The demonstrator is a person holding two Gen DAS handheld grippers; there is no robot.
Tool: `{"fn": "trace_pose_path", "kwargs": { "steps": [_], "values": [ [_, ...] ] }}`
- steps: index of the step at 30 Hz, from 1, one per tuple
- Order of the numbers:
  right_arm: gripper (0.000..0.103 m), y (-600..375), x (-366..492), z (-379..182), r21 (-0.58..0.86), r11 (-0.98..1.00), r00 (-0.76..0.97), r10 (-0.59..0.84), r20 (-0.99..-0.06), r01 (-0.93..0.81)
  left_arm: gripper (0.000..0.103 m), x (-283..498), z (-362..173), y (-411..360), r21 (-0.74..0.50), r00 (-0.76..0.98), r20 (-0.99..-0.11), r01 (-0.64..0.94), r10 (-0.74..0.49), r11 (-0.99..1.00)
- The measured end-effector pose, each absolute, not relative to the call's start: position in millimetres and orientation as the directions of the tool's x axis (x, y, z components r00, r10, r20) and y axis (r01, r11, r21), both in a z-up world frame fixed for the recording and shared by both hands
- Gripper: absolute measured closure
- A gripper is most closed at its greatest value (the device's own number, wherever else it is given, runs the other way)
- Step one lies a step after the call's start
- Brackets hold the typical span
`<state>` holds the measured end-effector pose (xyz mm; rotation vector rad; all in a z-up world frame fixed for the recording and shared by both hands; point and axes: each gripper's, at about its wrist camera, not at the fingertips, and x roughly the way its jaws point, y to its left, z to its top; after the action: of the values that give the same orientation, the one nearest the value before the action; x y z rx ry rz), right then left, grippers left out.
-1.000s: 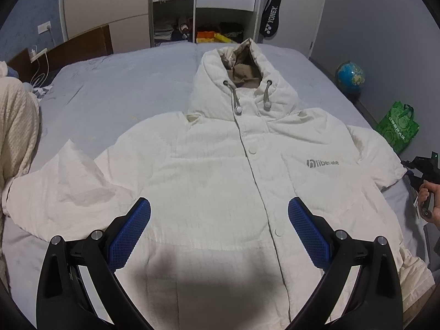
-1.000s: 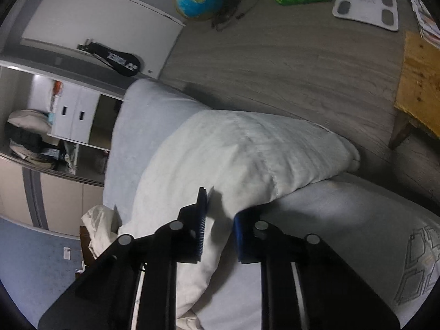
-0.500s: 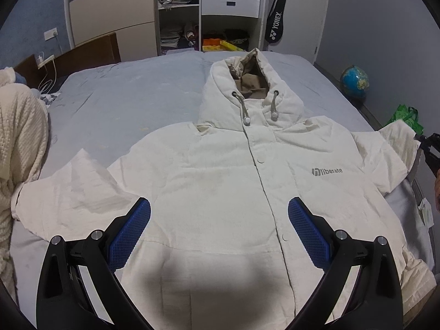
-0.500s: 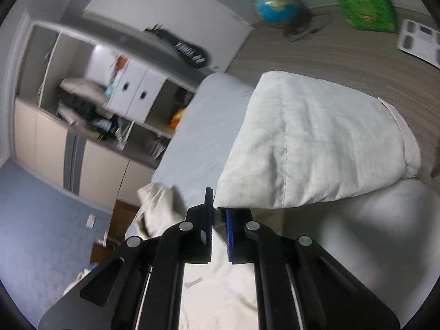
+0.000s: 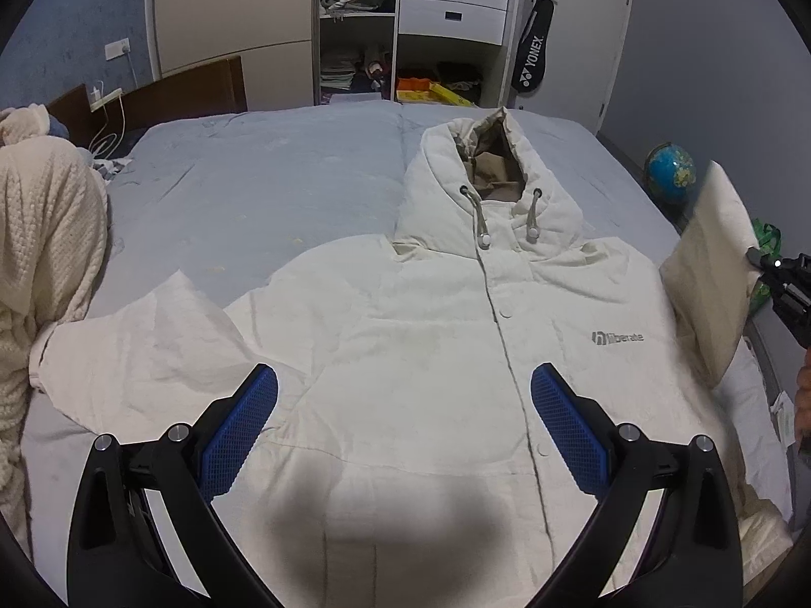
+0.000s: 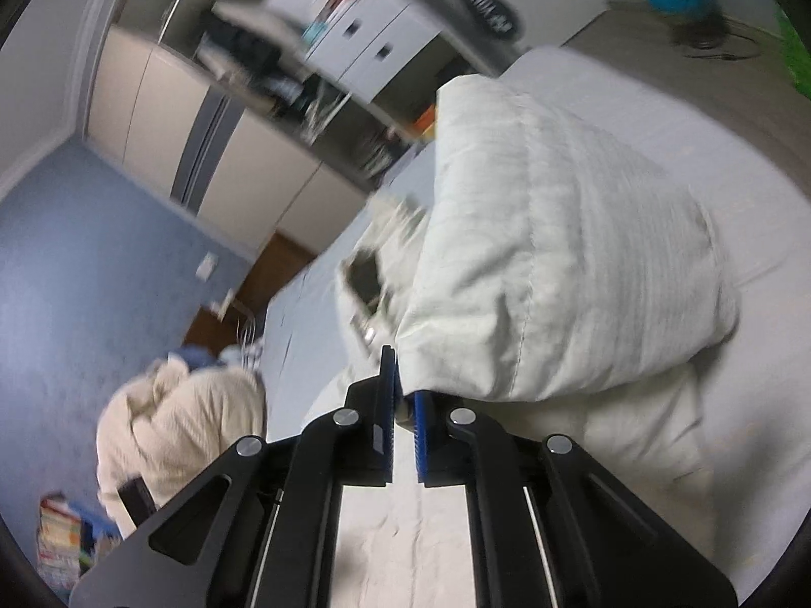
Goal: Fold large clothes
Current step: 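Close the right gripper on the sleeve cuff and lift it, then fold the held sleeve across the jacket front and open the right gripper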
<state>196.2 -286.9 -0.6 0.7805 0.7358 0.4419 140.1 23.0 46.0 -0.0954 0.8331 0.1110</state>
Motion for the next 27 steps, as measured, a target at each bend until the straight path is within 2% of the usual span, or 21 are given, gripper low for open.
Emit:
{"fn": "trace_pose_path", "kwargs": {
  "steps": [7,10,13,14,15,16,18,23,27],
  "values": [
    [0.099,-206,190,-25,0.663,0.732,0.545,0.624,-0.56,-0.157,0.006,142,45,31,-0.035,0.66,-0.747,-0.165,0.084,0.986],
    [0.099,-174,188,-50,0.552,0.814,0.474,0.563,-0.677,-0.18,0.006,144,41,29,-0.029,0.648,-0.757,-0.159,0.082,0.987],
    [0.098,-160,183,-68,0.487,0.853,0.426,0.517,-0.743,-0.187,0.006,145,38,24,-0.011,0.641,-0.763,-0.143,0.084,0.99],
    [0.096,-159,183,-73,0.479,0.858,0.404,0.511,-0.759,-0.186,0.006,145,37,23,-0.009,0.64,-0.764,-0.141,0.084,0.99],
    [0.087,-159,182,-77,0.483,0.857,0.381,0.513,-0.769,-0.18,0.006,145,36,22,-0.009,0.639,-0.765,-0.138,0.082,0.99],
    [0.079,-160,181,-78,0.496,0.851,0.366,0.523,-0.77,-0.172,0.006,144,36,22,-0.009,0.639,-0.765,-0.136,0.081,0.991],
    [0.054,-165,176,-77,0.514,0.842,0.377,0.536,-0.755,-0.167,0.006,145,35,21,-0.008,0.636,-0.767,-0.135,0.081,0.991],
    [0.05,-206,174,-59,0.587,0.804,0.47,0.556,-0.686,-0.096,0.006,146,33,19,-0.012,0.633,-0.771,-0.136,0.077,0.991],
    [0.05,-256,185,-59,0.669,0.74,0.564,0.526,-0.637,0.065,0.006,146,34,20,-0.021,0.63,-0.773,-0.144,0.075,0.989]
  ]
}}
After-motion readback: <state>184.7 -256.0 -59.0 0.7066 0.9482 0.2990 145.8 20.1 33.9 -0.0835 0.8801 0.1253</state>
